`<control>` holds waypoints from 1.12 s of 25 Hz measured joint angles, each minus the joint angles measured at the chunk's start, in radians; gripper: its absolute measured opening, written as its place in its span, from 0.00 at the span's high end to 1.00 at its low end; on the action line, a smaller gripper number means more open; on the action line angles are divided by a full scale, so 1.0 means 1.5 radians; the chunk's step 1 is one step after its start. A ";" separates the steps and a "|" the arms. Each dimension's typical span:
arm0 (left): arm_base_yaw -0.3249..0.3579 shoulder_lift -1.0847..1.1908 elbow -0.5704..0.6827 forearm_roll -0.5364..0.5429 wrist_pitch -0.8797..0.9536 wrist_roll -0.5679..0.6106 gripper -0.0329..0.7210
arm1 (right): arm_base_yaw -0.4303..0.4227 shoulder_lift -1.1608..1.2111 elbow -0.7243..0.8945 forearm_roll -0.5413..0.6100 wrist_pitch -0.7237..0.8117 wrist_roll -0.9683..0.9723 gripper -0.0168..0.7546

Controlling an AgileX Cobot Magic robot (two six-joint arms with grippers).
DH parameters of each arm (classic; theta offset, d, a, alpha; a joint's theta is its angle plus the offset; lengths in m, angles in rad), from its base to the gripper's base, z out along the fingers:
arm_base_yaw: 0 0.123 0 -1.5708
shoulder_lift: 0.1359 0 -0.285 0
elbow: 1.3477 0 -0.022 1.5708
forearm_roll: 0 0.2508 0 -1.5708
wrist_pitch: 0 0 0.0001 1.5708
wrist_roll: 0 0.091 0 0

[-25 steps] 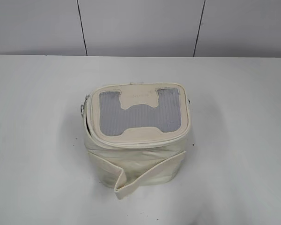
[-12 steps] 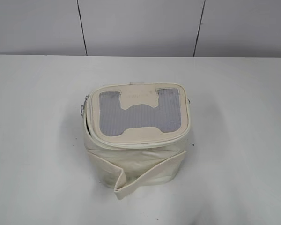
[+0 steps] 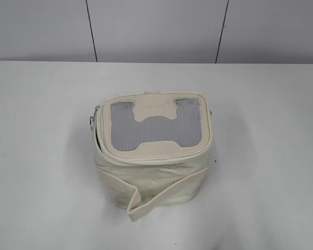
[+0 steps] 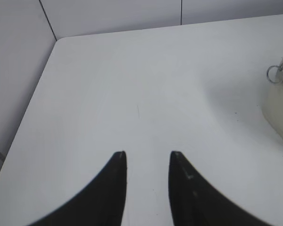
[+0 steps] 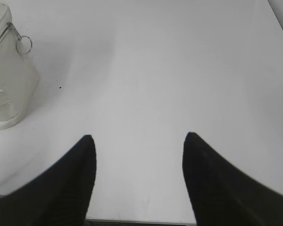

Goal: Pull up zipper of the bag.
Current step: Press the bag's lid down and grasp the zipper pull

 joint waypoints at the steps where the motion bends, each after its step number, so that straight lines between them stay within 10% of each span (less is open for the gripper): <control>1: 0.000 0.000 0.000 0.000 0.000 0.000 0.64 | 0.000 0.000 0.000 0.000 0.000 0.000 0.38; 18: -0.084 0.081 -0.017 -0.004 -0.078 0.000 0.64 | 0.000 0.106 -0.013 0.003 -0.027 -0.001 0.38; 28: -0.085 0.383 -0.033 -0.170 -0.289 0.002 0.60 | 0.068 0.333 -0.040 0.008 -0.249 -0.003 0.38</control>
